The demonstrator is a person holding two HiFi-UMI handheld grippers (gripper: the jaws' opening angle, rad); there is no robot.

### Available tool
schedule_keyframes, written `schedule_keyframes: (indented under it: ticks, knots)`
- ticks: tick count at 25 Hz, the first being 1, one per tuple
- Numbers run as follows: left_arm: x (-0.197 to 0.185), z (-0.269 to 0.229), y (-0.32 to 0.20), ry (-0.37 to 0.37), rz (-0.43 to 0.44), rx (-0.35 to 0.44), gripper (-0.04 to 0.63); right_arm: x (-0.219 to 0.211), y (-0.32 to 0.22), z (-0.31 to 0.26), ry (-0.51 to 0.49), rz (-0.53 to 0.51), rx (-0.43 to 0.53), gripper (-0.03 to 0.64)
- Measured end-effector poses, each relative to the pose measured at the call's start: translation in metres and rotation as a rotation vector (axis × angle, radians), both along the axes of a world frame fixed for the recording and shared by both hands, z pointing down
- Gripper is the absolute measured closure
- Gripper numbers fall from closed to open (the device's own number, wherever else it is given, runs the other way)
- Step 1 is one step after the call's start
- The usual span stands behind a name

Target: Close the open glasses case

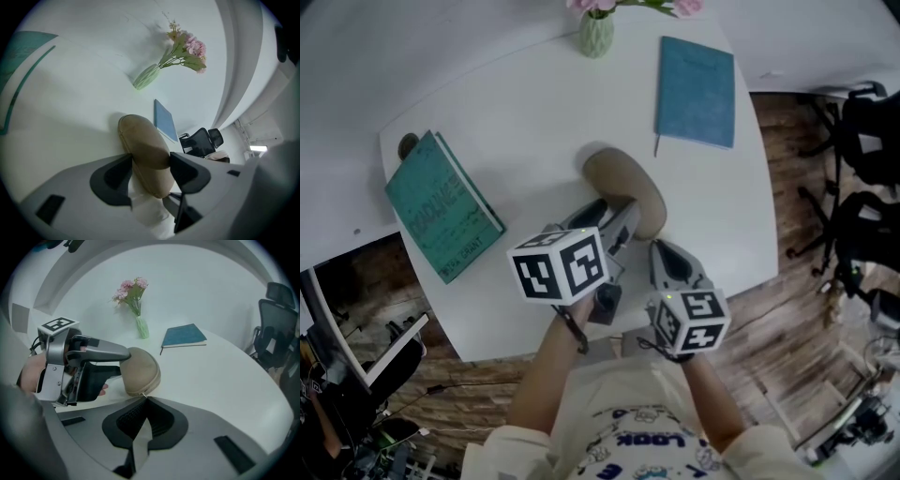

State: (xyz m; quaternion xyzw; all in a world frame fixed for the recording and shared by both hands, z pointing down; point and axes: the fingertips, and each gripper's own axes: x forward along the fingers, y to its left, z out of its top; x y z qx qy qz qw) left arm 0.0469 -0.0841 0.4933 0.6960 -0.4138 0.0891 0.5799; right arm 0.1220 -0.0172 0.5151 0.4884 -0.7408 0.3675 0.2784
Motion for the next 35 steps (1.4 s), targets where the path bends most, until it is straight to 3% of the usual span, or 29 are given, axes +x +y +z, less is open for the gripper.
schedule_keyframes:
  ticks: [3, 7, 13, 19, 35]
  knots:
    - [-0.001, 0.0, 0.0, -0.002, 0.008, -0.001, 0.345, 0.016, -0.017, -0.001, 0.009, -0.014, 0.017, 0.615]
    - [0.0, -0.001, 0.001, 0.0, 0.019, -0.001, 0.345, 0.026, -0.044, -0.004, 0.04, -0.118, 0.05, 0.615]
    - [0.0, -0.003, 0.002, 0.0, 0.061, -0.011, 0.347, 0.022, -0.065, -0.007, 0.058, -0.374, 0.015, 0.615]
    - [0.0, -0.006, 0.005, -0.045, 0.206, -0.022, 0.357, 0.008, -0.092, -0.013, 0.092, -0.589, 0.041, 0.615]
    - [0.005, -0.008, 0.003, -0.052, 0.281, -0.068, 0.357, -0.072, -0.163, -0.012, 0.189, -1.217, 0.108, 0.615]
